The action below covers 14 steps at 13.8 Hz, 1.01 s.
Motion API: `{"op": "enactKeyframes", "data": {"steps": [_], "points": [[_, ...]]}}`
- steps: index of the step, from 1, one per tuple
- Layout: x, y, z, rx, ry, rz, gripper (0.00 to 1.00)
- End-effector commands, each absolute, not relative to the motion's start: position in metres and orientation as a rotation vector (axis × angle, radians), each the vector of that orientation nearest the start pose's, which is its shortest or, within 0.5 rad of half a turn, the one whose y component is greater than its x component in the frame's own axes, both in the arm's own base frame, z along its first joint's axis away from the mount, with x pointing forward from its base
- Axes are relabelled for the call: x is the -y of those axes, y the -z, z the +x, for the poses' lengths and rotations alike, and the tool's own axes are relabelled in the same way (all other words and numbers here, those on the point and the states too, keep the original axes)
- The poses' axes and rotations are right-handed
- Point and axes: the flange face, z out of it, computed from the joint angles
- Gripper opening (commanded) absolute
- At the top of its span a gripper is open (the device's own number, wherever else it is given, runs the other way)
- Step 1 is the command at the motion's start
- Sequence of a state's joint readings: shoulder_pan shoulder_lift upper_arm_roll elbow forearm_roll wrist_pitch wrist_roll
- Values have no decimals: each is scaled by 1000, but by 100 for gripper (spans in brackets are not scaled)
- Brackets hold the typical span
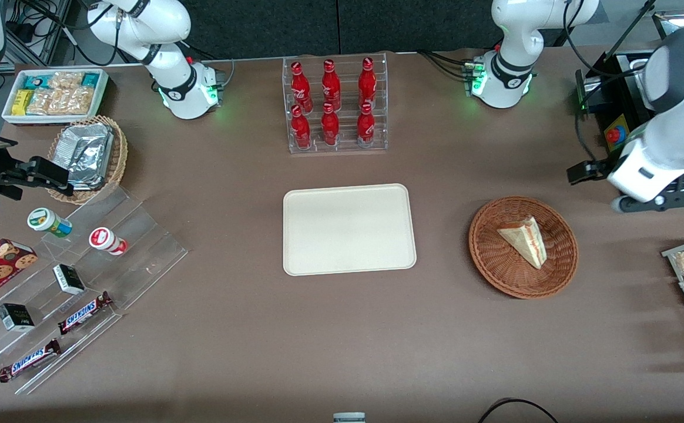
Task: Place sandwich from basket to tray
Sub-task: 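Move the open left gripper over the sandwich in the wicker basket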
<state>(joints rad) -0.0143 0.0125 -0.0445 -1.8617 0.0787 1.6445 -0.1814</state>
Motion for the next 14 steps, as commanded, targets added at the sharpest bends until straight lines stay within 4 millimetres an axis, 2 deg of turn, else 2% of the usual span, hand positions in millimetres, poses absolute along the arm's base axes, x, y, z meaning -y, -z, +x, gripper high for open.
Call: {"op": "enactKeyframes", "data": {"steps": [1,3,4,6,9,12,14], "points": [[24,-449,529,245,-266,-3005,100],[27,-421,531,453,-212,-2990,100],[28,-412,534,501,-213,-2980,100],[29,-396,535,516,-202,-2982,100],[40,-372,537,690,-98,-2961,100],[44,-349,539,705,-65,-2970,100],[47,-337,545,782,-32,-2964,100]]}}
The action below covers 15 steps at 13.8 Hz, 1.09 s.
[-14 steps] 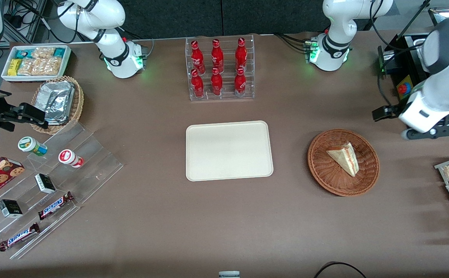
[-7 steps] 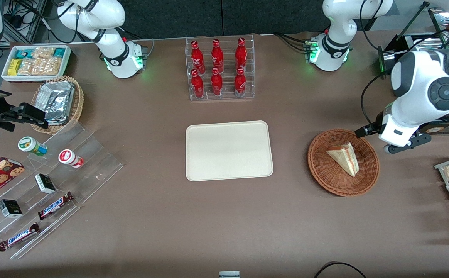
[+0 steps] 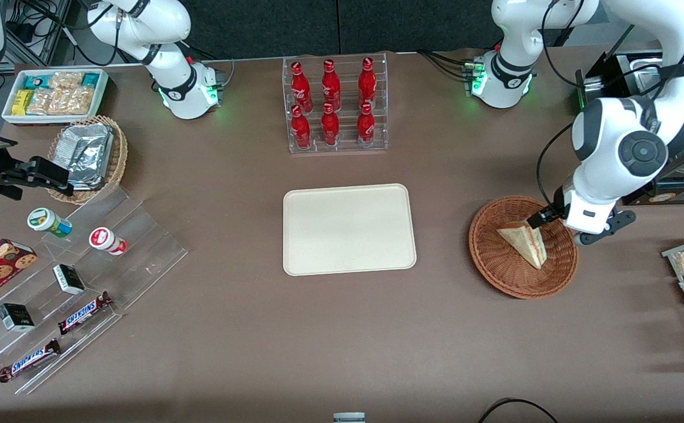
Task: Place sandwich from basket to tray
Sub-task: 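Lower the left gripper and close it on the wrapped sandwich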
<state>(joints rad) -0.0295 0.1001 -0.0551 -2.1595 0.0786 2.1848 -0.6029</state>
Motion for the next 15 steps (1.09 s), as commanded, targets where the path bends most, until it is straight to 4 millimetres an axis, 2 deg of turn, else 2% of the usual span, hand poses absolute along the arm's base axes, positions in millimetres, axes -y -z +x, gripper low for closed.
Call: {"op": "enactKeyframes", "data": {"steps": [1,3,7,14,15], "points": [[48,-329,547,818,-7,-2963,100],[56,-313,545,819,26,-2977,100],[57,-294,548,858,60,-2987,100],[51,-258,539,873,-42,-2964,100],[51,-253,538,871,-59,-2960,97]]}}
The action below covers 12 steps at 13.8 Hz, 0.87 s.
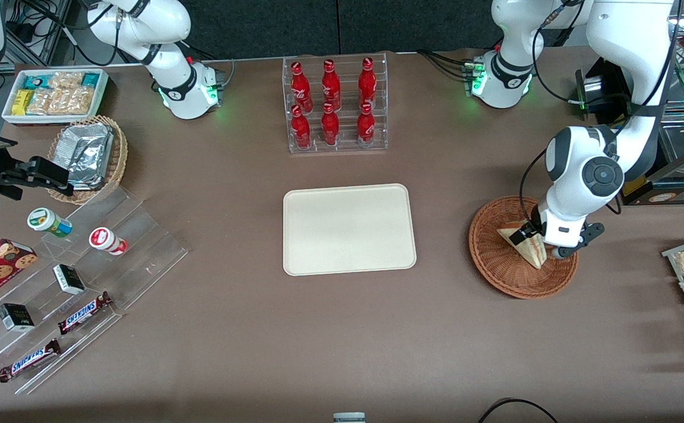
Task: Place sandwich from basket to tray
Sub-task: 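Lower the left gripper and close it on the wrapped sandwich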
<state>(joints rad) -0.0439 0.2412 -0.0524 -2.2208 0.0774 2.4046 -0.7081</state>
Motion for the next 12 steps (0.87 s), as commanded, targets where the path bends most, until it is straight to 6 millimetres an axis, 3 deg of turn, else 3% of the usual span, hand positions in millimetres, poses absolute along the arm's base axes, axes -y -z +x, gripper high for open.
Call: {"op": "enactKeyframes", "data": {"steps": [1,2,4,7,10,12], "points": [[50,-249,536,874,-77,-2954,78],[50,-248,536,880,-87,-2948,46],[50,-249,538,947,-89,-2924,0],[56,-259,544,926,-119,-2908,0],[60,-298,562,887,-212,-2867,0],[82,-328,571,823,-255,-2857,0]]}}
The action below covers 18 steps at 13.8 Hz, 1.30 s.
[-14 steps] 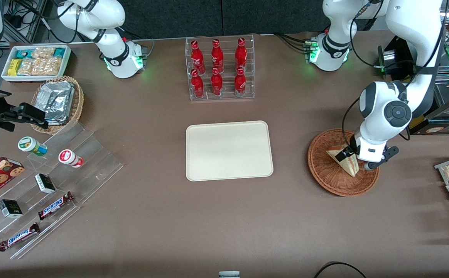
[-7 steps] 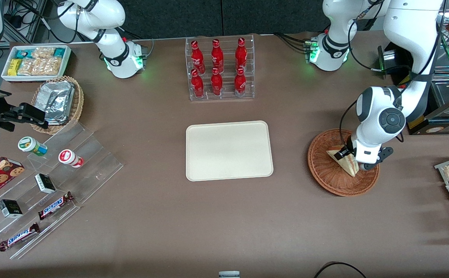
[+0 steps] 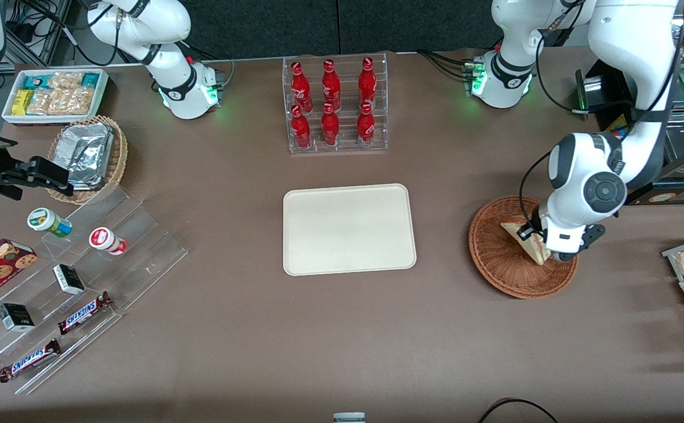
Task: Place sandwich from basket to tray
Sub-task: 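Lift the sandwich and carry it with the left gripper over the white tray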
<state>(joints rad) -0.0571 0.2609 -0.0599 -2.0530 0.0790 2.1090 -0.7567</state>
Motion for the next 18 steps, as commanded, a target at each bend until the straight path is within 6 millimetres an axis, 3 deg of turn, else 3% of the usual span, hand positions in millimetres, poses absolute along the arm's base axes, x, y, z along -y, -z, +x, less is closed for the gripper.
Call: {"op": "enactKeyframes", "data": {"steps": [1,3,8,9,14,18], "points": [[92,-340,574,803,-254,-2863,0],[133,-351,573,718,-227,-2897,0],[270,-371,544,488,-210,-3024,0],[289,-374,540,473,-198,-3033,0],[416,-343,519,361,-177,-3050,0],[459,-332,510,232,-154,-3074,0]]}}
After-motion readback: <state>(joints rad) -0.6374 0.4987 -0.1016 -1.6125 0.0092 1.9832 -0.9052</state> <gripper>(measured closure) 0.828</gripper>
